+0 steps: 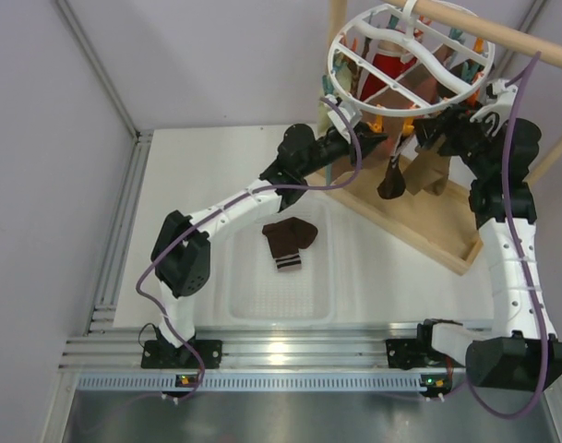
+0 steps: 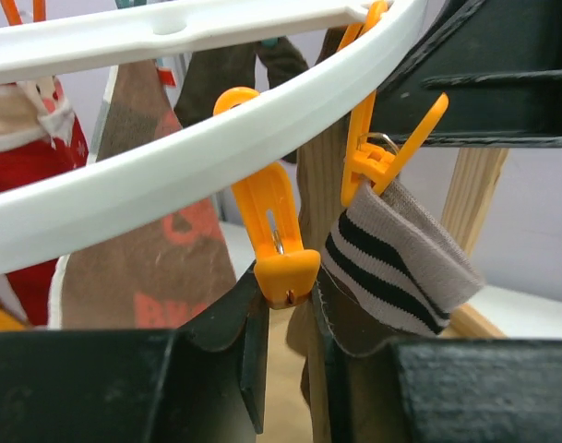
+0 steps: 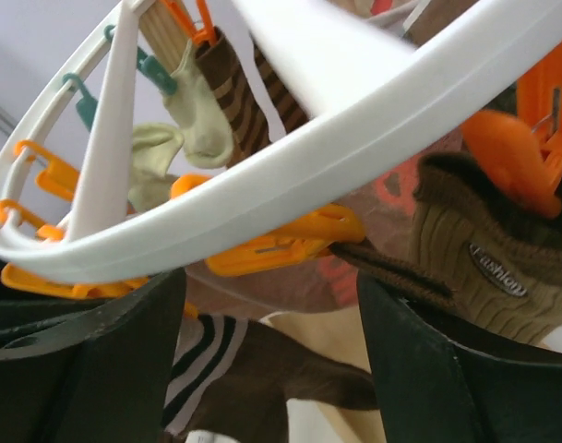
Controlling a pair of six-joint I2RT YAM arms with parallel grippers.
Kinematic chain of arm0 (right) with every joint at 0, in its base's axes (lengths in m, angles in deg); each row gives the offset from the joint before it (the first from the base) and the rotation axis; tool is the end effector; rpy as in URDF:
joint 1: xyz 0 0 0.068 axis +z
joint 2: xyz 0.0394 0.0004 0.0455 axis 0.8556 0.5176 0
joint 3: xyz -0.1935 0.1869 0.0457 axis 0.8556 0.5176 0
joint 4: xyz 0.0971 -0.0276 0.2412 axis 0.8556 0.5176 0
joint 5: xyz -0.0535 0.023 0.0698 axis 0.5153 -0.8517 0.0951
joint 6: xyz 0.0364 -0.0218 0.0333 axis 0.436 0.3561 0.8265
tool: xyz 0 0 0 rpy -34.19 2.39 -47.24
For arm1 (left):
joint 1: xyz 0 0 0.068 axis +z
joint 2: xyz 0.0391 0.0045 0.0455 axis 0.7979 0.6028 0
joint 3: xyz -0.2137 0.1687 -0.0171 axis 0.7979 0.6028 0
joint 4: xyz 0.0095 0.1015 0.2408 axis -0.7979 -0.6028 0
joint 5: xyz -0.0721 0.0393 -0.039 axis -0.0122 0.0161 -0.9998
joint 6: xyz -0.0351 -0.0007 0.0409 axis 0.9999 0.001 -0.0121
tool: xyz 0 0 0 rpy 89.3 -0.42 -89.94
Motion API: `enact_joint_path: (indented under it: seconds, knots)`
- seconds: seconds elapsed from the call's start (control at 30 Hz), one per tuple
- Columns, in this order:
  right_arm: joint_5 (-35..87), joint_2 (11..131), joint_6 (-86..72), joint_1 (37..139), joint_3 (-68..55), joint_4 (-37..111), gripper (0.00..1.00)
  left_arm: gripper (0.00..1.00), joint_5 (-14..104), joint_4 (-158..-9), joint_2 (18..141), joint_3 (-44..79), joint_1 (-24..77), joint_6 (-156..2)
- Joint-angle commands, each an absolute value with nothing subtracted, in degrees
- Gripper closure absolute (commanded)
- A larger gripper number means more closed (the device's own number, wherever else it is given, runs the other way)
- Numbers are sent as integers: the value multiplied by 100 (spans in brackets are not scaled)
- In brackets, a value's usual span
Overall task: Clip the socks to the hanger
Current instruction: Open the clamp at the hanger.
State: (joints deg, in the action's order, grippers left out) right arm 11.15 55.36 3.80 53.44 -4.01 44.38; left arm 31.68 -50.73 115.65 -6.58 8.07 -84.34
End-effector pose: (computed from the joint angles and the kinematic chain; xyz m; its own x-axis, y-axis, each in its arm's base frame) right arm 0.2514 -0.0099 0.4459 -0.0954 0.2920 -0.9516 -0.2824 0.9088 0.3072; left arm 0.3255 -0.3421 0.3858 0.1629 -0.2611 -0.9515 0.9154 0.3998 0.0470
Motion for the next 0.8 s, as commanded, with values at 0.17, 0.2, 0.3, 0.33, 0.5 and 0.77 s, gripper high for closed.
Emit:
enact_joint_path:
  seconds: [0.17, 0.2, 0.3, 0.33, 0.5, 0.77]
  knots:
    - [-206, 4700, -141, 5215, -862, 4936, 1, 100, 3189, -7618, 10593, -1277, 758, -9568]
    - [-494, 4664, -176, 5215, -897, 4962, 0, 100, 3189, -8011, 10584, -1486, 732, -9612]
    - [-568, 4778, -167, 5215, -1257, 5444, 0, 100, 3163, -8750, 10715, -2030, 635, -9700]
    - [-559, 4830, -194, 5215, -1502, 5776, 0, 100, 3110, -8902, 10750, -2164, 609, -9692]
    - [-1373, 4945, 192, 5223, -1759, 5816, 0, 100, 2970, -9184, 10769, -2464, 486, -9779]
    - [-1342, 5147, 975, 5662, -1293, 4892, 12, 100, 2688, -9676, 10891, -2859, 398, -9753]
